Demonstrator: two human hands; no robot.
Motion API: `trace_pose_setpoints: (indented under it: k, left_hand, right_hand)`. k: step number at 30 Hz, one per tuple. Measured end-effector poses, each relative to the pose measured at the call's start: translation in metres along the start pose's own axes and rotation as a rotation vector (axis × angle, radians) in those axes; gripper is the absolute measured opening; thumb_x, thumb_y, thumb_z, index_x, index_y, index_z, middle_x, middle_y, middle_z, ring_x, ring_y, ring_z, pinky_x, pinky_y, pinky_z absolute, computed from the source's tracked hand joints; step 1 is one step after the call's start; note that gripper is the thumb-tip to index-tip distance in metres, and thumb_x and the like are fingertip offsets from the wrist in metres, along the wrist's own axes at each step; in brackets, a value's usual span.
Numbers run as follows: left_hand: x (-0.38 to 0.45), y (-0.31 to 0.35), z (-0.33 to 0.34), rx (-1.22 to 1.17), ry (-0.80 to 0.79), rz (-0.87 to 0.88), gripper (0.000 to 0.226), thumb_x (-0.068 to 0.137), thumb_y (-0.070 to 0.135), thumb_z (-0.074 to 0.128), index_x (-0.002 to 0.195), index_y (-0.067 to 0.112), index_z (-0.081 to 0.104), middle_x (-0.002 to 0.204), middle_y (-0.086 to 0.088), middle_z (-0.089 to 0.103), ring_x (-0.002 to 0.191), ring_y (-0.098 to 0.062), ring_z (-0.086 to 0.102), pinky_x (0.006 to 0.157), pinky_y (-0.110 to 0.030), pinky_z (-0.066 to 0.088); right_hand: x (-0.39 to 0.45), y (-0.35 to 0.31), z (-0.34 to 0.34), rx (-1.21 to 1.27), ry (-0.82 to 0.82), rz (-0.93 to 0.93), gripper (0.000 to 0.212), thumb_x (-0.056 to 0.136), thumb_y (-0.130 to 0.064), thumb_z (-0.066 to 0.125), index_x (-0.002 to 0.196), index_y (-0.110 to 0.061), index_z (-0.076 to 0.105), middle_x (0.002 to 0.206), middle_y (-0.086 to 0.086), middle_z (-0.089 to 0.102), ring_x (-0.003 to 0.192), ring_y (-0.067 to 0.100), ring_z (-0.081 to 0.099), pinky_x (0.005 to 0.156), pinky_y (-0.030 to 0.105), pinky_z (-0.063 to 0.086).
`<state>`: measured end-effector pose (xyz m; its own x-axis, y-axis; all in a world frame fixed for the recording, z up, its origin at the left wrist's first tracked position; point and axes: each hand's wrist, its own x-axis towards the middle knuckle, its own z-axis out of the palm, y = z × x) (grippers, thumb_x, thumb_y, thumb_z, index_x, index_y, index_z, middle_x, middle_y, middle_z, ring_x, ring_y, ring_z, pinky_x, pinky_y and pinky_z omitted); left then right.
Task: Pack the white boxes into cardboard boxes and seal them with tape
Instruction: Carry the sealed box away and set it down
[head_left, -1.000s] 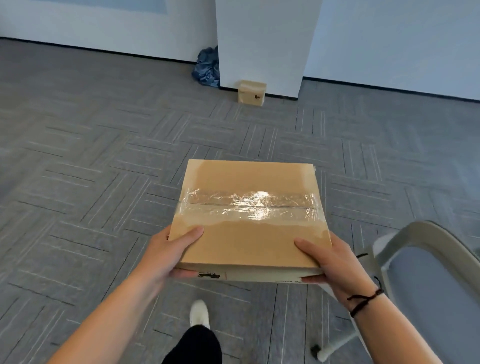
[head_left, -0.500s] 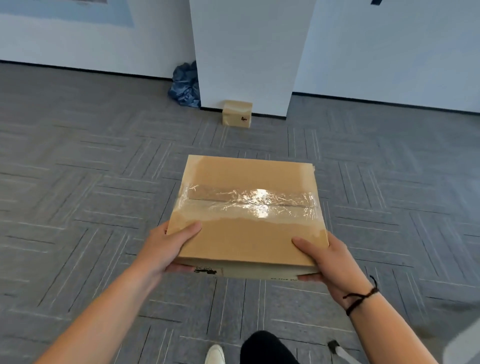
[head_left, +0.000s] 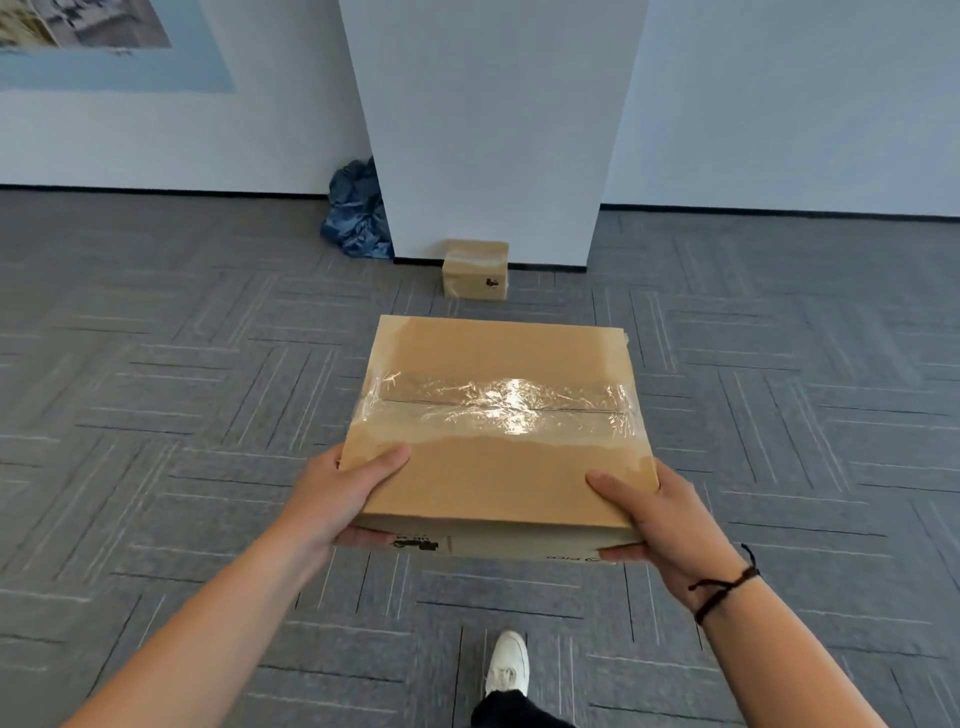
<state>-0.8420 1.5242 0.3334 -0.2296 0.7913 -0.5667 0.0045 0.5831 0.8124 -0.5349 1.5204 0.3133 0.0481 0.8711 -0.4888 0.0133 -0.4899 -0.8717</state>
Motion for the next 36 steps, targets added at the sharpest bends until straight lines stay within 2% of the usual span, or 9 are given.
trace_pose_setpoints:
  k: [6, 12, 18, 22, 29, 36]
  left_hand:
    - [0.109, 0.082, 0.001, -0.047, 0.014, 0.0, 0.046, 0.073, 0.041, 0.085, 0.109, 0.017, 0.068, 0.109, -0.012, 0.071, 0.097, -0.032, 0.071, 0.066, -0.052, 0.063]
    - [0.246, 0.15, -0.012, -0.063, -0.007, 0.005, 0.043, 0.076, 0.039, 0.084, 0.109, 0.016, 0.068, 0.105, -0.012, 0.071, 0.092, -0.032, 0.072, 0.065, -0.054, 0.063]
    - [0.378, 0.235, -0.036, -0.074, -0.051, -0.011, 0.039, 0.08, 0.036, 0.082, 0.109, 0.015, 0.067, 0.102, -0.011, 0.07, 0.09, -0.03, 0.072, 0.063, -0.052, 0.063]
    - [0.45, 0.298, -0.049, -0.047, -0.078, 0.0, 0.042, 0.078, 0.039, 0.083, 0.11, 0.017, 0.067, 0.108, -0.012, 0.07, 0.095, -0.031, 0.07, 0.062, -0.049, 0.063]
    - [0.564, 0.375, -0.043, -0.005, -0.083, -0.02, 0.041, 0.078, 0.04, 0.084, 0.108, 0.019, 0.067, 0.108, -0.011, 0.068, 0.095, -0.032, 0.071, 0.065, -0.054, 0.063]
    - [0.693, 0.451, -0.004, 0.034, -0.073, -0.039, 0.037, 0.081, 0.039, 0.082, 0.109, 0.02, 0.067, 0.108, -0.01, 0.069, 0.095, -0.029, 0.07, 0.064, -0.049, 0.063]
  right_hand:
    - [0.119, -0.088, 0.028, -0.045, -0.028, -0.017, 0.035, 0.084, -0.035, 0.078, 0.116, -0.03, 0.065, 0.105, -0.006, 0.076, 0.099, 0.021, 0.071, 0.075, 0.052, 0.062]
    - [0.248, -0.15, 0.078, -0.07, -0.003, -0.008, 0.035, 0.083, -0.034, 0.078, 0.116, -0.028, 0.066, 0.105, -0.004, 0.075, 0.097, 0.022, 0.072, 0.071, 0.049, 0.063]
    - [0.366, -0.218, 0.138, -0.079, 0.046, 0.011, 0.036, 0.082, -0.034, 0.079, 0.114, -0.025, 0.065, 0.107, 0.001, 0.074, 0.098, 0.027, 0.071, 0.074, 0.056, 0.061]
    - [0.428, -0.265, 0.165, -0.044, 0.067, 0.007, 0.036, 0.082, -0.033, 0.079, 0.114, -0.027, 0.065, 0.104, -0.001, 0.075, 0.1, 0.028, 0.07, 0.077, 0.058, 0.06]
    - [0.54, -0.322, 0.191, -0.028, 0.088, 0.016, 0.035, 0.083, -0.033, 0.079, 0.115, -0.026, 0.065, 0.105, 0.0, 0.075, 0.098, 0.028, 0.071, 0.076, 0.058, 0.061]
    - [0.689, -0.372, 0.191, 0.018, 0.079, 0.04, 0.036, 0.082, -0.034, 0.079, 0.114, -0.025, 0.065, 0.106, 0.0, 0.075, 0.098, 0.028, 0.072, 0.074, 0.058, 0.061]
